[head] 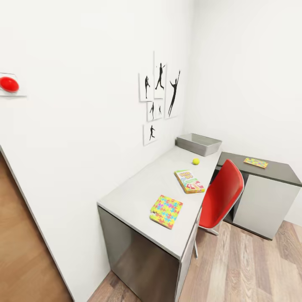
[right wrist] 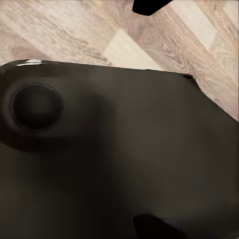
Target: Put all the toys in the child's room - the three board games (two on the bed and one on the table), the two jigsaw puzzles on the table, and the tennis ball on the table - inside the toy box on the table in the child's room.
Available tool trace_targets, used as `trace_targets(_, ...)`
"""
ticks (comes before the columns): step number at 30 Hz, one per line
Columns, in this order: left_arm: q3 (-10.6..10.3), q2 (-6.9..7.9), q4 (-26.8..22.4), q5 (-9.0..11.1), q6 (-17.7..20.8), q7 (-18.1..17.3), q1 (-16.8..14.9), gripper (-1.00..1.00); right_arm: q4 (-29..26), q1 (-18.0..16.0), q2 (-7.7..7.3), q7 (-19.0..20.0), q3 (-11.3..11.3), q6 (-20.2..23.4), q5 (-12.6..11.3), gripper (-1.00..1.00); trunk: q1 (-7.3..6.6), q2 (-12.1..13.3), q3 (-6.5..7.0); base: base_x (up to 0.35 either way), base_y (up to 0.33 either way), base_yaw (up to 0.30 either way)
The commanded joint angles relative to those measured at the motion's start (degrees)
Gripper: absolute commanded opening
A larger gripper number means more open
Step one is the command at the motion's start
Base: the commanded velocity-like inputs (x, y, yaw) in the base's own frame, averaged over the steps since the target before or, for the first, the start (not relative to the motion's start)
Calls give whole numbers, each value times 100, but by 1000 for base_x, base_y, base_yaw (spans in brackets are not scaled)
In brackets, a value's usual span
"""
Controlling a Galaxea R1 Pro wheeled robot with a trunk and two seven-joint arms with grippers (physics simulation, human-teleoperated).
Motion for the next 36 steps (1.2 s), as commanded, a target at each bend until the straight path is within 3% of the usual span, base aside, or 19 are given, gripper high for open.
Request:
trace_targets(1,0,0,0,0,0,0,-1,100,0,-1,0,0,0,0,0,100,0,-1,-3,0,0,0)
trace_targets(5,-3,130,-35,-9,0,0,79,100,-82,-133,51,-10,35,13,18,100,0,-1,-3,0,0,0)
trace_targets(36,-3,131,-35,-9,0,0,79,100,-82,-207,51,-10,35,13,18,100,0,-1,-3,0,0,0)
